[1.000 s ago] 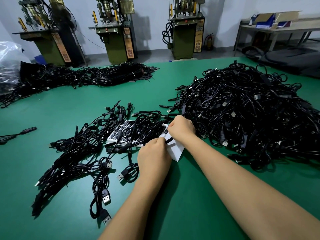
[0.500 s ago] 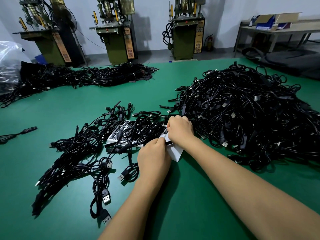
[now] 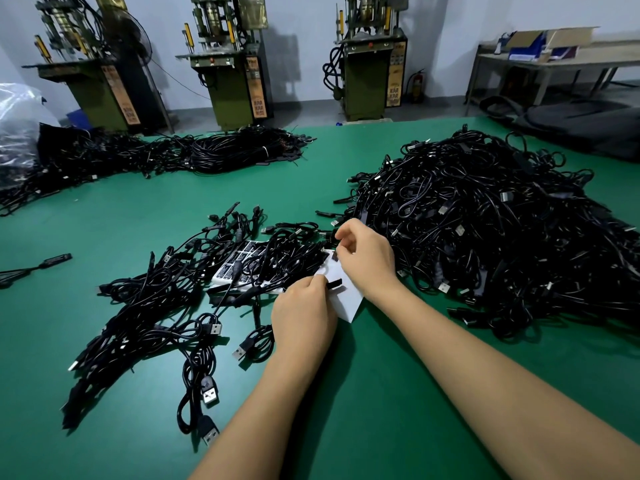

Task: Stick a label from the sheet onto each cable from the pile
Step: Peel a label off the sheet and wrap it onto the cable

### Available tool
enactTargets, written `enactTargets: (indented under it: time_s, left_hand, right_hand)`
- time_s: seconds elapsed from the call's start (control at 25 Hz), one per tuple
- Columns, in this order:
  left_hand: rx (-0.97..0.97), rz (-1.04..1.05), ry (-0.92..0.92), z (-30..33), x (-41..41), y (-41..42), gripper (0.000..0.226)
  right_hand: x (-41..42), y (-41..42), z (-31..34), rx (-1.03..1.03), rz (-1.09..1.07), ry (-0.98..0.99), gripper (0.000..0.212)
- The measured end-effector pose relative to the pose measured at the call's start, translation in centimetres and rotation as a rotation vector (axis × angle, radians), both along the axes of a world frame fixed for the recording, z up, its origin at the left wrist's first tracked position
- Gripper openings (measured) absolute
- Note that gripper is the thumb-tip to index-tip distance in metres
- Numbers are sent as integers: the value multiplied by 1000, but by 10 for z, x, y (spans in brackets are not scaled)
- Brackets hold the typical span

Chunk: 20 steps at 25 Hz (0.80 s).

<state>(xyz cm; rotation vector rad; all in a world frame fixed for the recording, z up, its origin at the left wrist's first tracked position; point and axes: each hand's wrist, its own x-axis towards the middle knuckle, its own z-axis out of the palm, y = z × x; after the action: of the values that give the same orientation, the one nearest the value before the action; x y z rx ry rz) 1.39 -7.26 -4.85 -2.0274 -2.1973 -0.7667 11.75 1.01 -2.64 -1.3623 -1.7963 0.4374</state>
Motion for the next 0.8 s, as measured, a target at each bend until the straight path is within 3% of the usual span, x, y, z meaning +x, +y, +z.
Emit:
enactTargets:
  time_s: [0.24, 0.36, 0.6, 0.8]
  left_hand:
    - [172, -62, -57, 1, 2, -3, 14]
    - [204, -130, -253, 3, 8, -5, 11]
    - [-79, -160, -691, 11, 13, -6, 12]
    - [-288, -215, -804, 18, 6, 0, 24]
  right_hand:
    - [52, -30, 3, -173, -135, 542, 21]
    - [66, -45, 1, -281, -96, 792, 19]
    - [71, -61, -10, -251, -75, 900, 16]
    - [62, -63, -11, -212, -45, 906, 20]
